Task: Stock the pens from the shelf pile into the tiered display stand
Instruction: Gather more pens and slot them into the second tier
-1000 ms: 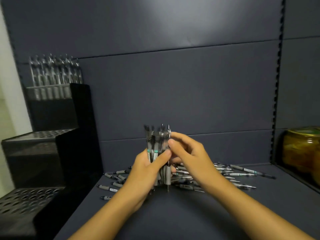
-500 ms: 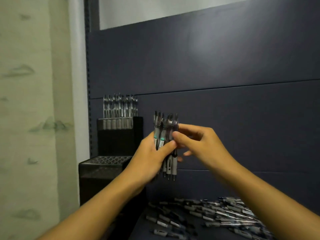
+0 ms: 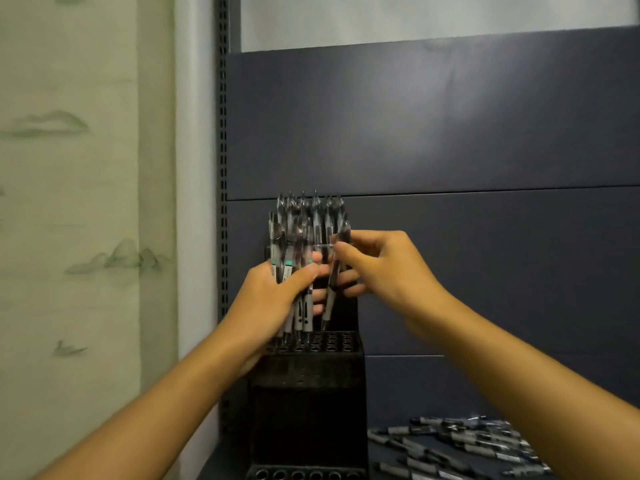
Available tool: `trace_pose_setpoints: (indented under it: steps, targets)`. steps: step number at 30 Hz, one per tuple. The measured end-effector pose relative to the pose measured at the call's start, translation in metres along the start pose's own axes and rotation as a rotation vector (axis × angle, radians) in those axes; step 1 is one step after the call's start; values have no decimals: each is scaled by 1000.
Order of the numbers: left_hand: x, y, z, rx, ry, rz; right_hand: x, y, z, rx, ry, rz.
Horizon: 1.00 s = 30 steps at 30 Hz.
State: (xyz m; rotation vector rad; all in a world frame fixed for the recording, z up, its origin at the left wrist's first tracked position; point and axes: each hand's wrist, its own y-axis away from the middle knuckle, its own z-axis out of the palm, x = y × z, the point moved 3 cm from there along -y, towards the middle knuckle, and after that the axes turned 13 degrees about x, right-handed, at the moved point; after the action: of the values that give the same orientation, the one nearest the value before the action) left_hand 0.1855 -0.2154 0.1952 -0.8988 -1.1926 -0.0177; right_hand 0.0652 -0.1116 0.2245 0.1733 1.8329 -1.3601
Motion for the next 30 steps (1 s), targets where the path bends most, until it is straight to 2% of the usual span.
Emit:
trace_pose_setpoints:
  steps: [5,14,21,30]
  targets:
    - [-18,-18,-36,3,74,-70,-11,-27,10,94,96,-63]
    - [-37,-29,-64,64,36,-48,-31,-101,8,286,193,-134]
    - [-39,-34,-82,125,59,-14,-15,-112,12,252,299,-127]
    - [-38,-33,-74,100,107,7,-19,-116,14,222,303,-130]
